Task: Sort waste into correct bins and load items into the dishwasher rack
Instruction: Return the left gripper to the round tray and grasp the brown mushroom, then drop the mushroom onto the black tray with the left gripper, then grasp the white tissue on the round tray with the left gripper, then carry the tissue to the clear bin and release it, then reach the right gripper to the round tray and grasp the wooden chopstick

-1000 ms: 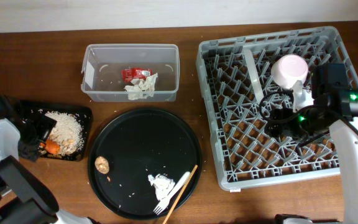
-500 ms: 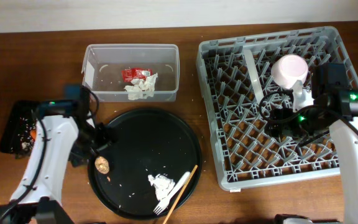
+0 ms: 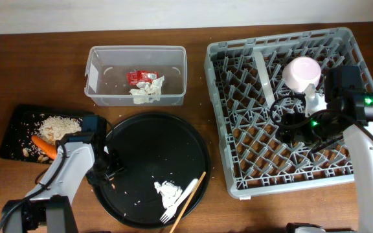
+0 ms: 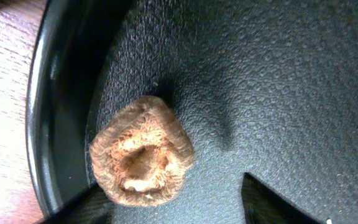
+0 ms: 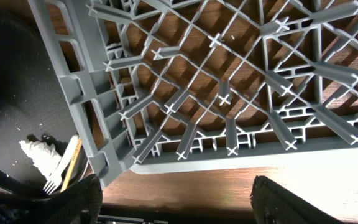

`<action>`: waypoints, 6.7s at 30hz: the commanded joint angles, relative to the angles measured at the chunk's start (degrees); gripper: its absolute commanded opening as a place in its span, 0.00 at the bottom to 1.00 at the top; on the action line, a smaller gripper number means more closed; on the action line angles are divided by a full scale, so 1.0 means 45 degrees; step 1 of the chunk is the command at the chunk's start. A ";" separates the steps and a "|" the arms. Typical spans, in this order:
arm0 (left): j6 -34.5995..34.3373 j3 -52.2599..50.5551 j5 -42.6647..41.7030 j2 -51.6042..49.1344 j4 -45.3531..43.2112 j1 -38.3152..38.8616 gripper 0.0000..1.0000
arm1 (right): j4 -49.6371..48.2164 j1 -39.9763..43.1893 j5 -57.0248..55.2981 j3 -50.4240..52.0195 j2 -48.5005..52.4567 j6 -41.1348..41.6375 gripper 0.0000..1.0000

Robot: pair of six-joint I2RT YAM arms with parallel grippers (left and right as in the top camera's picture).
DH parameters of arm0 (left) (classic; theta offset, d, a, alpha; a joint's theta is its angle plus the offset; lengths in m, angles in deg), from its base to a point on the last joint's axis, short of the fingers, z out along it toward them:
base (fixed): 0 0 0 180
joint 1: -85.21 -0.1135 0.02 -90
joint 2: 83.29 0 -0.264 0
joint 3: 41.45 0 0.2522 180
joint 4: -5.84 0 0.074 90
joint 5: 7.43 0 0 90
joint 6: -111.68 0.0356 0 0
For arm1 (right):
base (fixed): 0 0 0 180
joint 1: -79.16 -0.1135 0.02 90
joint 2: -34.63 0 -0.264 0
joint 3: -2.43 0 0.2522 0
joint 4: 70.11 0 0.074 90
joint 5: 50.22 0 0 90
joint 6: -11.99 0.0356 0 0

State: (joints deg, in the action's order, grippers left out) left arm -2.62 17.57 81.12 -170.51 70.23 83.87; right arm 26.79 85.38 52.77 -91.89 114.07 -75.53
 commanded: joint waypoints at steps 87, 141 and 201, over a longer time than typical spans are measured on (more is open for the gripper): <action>0.1049 0.5022 -0.2157 -0.0505 -0.0170 -0.1059 0.84 | 0.0199 -0.0068 -0.0029 0.0010 -0.0073 -0.0272 0.82; 0.0471 0.7261 0.1530 -0.3895 -0.5537 0.2472 0.38 | 0.0481 -0.0068 -0.0024 0.0010 -0.0073 -0.0272 0.82; 0.2025 0.6771 -0.0495 -0.1326 0.4192 -0.0486 0.99 | -0.6674 -1.3551 0.0228 0.2822 0.4401 1.0511 0.80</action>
State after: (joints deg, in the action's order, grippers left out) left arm 7.11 48.56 79.50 -176.52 89.25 81.71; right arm -3.25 24.36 55.48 -76.02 136.03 -26.73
